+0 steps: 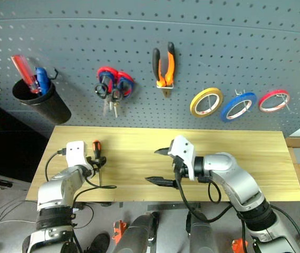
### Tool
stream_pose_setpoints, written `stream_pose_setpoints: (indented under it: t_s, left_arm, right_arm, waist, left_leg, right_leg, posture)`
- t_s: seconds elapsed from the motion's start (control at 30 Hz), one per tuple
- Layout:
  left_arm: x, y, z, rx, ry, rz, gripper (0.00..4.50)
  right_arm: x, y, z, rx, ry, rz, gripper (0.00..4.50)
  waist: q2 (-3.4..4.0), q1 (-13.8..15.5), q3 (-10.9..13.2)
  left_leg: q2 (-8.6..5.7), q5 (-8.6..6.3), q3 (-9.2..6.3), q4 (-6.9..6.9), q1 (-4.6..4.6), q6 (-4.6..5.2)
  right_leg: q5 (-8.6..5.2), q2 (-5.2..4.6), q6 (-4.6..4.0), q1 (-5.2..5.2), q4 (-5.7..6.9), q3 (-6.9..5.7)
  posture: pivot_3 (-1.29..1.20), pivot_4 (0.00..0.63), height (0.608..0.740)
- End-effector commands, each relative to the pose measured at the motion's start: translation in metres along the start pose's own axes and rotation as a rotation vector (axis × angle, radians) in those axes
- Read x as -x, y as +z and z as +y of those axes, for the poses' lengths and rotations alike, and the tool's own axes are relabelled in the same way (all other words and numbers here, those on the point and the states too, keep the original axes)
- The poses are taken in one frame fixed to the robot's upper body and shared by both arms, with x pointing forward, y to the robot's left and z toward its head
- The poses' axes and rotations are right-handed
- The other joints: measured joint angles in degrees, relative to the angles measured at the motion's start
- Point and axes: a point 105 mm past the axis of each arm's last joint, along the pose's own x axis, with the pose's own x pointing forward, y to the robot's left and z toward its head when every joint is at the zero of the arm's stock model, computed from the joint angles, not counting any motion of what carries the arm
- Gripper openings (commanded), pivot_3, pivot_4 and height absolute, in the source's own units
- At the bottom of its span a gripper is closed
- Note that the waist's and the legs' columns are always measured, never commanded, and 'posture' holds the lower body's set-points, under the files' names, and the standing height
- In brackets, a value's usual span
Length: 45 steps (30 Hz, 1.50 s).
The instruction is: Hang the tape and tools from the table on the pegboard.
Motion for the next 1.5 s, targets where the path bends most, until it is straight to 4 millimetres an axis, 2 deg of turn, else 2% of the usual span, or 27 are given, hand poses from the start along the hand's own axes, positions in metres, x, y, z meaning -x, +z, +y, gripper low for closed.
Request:
stream_pose_setpoints:
  t_s: [0.03, 0.1, 0.2, 0.43, 0.47, 0.57, 0.63, 0.77, 0.87, 0.93, 1.07, 1.17, 1.33, 1.4, 1.5]
  left_arm:
    - [-0.002, 0.008, 0.005, 0.050, 0.023, -0.031, 3.44]
    - [-0.006, 0.006, 0.007, 0.072, 0.039, -0.008, 3.44]
    - [-0.009, 0.000, 0.010, 0.075, 0.058, 0.025, 2.92]
    - [-0.006, 0.000, 0.004, 0.065, 0.038, 0.017, 0.59]
    - [-0.005, 0.000, 0.003, 0.059, 0.034, 0.015, 0.46]
    - [0.002, 0.004, 0.001, 0.045, 0.014, -0.008, 0.46]
    - [0.011, 0.007, -0.002, -0.028, 0.000, -0.039, 0.46]
    - [0.044, 0.016, -0.015, -0.275, -0.025, -0.114, 0.46]
    - [0.072, 0.034, -0.038, -0.372, -0.107, -0.260, 0.46]
    - [0.104, 0.060, -0.053, -0.399, -0.164, -0.454, 0.46]
    - [0.152, 0.115, -0.052, -0.326, -0.147, -0.814, 0.46]
    - [0.169, 0.144, -0.047, -0.296, -0.141, -0.958, 0.46]
    - [0.186, 0.186, -0.058, -0.361, -0.180, -1.103, 0.46]
    - [0.195, 0.205, -0.055, -0.366, -0.169, -1.163, 0.46]
    - [0.203, 0.223, -0.052, -0.390, -0.153, -1.219, 0.46]
  right_arm:
    - [0.000, 0.011, 0.007, 0.030, 0.021, -0.035, 4.50]
    - [0.000, 0.011, 0.007, 0.030, 0.020, -0.032, 4.50]
    - [0.000, 0.010, 0.007, 0.030, 0.018, -0.028, 4.50]
    - [0.000, 0.009, 0.006, 0.029, 0.012, -0.023, 4.50]
    - [0.000, 0.009, 0.006, 0.029, 0.012, -0.024, 4.50]
    - [-0.001, 0.011, 0.003, 0.030, 0.007, -0.030, 4.50]
    - [0.000, 0.013, 0.001, 0.029, 0.008, -0.040, 4.50]
    - [-0.001, 0.020, -0.006, 0.060, 0.006, -0.063, 4.50]
    - [-0.006, 0.022, -0.005, 0.084, 0.037, -0.074, 4.50]
    - [-0.009, 0.029, -0.003, 0.100, 0.067, -0.101, 4.50]
    - [-0.010, 0.054, -0.006, 0.104, 0.101, -0.210, 4.50]
    - [-0.007, 0.081, -0.012, 0.102, 0.099, -0.312, 4.50]
    - [-0.003, 0.127, -0.019, 0.143, 0.082, -0.442, 4.50]
    - [-0.002, 0.134, -0.021, 0.177, 0.072, -0.451, 4.50]
    - [-0.003, 0.132, -0.024, 0.191, 0.060, -0.442, 4.50]
  waist:
    - [0.00, -0.01, 0.01]
    - [-0.01, -0.01, 0.04]
    - [-0.01, -0.02, 0.05]
    - [0.00, -0.19, 0.05]
    - [0.00, -0.20, 0.05]
    - [0.00, -0.22, 0.06]
    - [-0.01, -0.22, 0.06]
    - [-0.04, -0.27, 0.07]
    - [-0.03, 0.07, 0.06]
    - [-0.05, 0.21, 0.05]
    - [-0.05, 0.48, -0.02]
    - [-0.06, 0.63, -0.26]
    - [-0.32, 0.54, -0.79]
    - [-0.51, 0.52, -1.20]
    - [-0.64, 0.37, -2.09]
  left_leg:
    - [0.00, 0.00, 0.00, 0.00, 0.00, 0.00]
    - [0.00, 0.00, 0.00, -0.01, 0.00, -0.01]
    - [-0.01, 0.00, 0.01, -0.01, 0.00, -0.02]
    - [0.00, -0.01, 0.00, -0.02, 0.01, -0.03]
    - [0.00, -0.01, 0.00, -0.02, 0.01, -0.04]
    - [0.00, -0.02, 0.00, -0.03, 0.01, -0.05]
    - [0.01, -0.02, -0.02, -0.05, 0.00, -0.07]
    - [0.01, -0.04, -0.03, -0.07, -0.02, -0.10]
    - [0.01, -0.04, -0.07, -0.10, -0.03, -0.12]
    - [0.00, -0.04, -0.08, -0.07, -0.04, -0.12]
    - [0.00, -0.03, -0.12, -0.04, -0.12, -0.15]
    - [0.01, 0.01, -0.12, -0.05, -0.11, -0.21]
    - [-0.04, 0.03, -0.10, -0.01, -0.11, -0.22]
    - [-0.03, 0.07, -0.11, 0.02, -0.18, -0.28]
    - [-0.05, 0.07, -0.05, 0.01, -0.21, -0.27]
  right_leg:
    - [0.00, 0.00, 0.00, 0.00, 0.00, 0.00]
    - [-0.01, 0.00, 0.01, 0.00, 0.01, -0.01]
    - [-0.01, 0.00, 0.02, 0.00, 0.00, -0.01]
    - [-0.02, 0.00, 0.03, -0.01, 0.00, 0.00]
    - [-0.02, 0.00, 0.03, -0.01, 0.01, 0.00]
    - [-0.02, 0.00, 0.04, -0.01, -0.01, 0.01]
    - [-0.04, 0.00, 0.06, -0.02, -0.02, 0.00]
    - [-0.05, 0.01, 0.07, -0.04, -0.03, 0.02]
    - [-0.05, 0.01, 0.07, -0.04, -0.05, 0.00]
    - [-0.05, 0.00, 0.07, -0.02, -0.07, -0.01]
    - [-0.04, 0.00, 0.06, -0.04, -0.14, -0.09]
    - [-0.03, 0.02, 0.06, -0.05, -0.08, -0.12]
    - [-0.02, 0.04, 0.05, -0.05, -0.05, -0.15]
    - [-0.02, 0.07, 0.04, -0.13, -0.01, -0.23]
    - [-0.01, 0.07, 0.04, -0.19, -0.06, -0.25]
  posture:
    - [0.05, 0.382, 0.740]
    - [0.04, 0.384, 0.740]
    - [0.04, 0.383, 0.740]
    - [0.04, 0.385, 0.740]
    - [0.05, 0.384, 0.740]
    - [0.05, 0.374, 0.740]
    - [0.05, 0.363, 0.740]
    - [0.06, 0.332, 0.740]
    - [0.08, 0.306, 0.740]
    - [0.09, 0.289, 0.740]
    - [0.12, 0.247, 0.740]
    - [0.12, 0.228, 0.740]
    - [0.09, 0.196, 0.740]
    - [0.09, 0.185, 0.740]
    - [0.07, 0.172, 0.740]
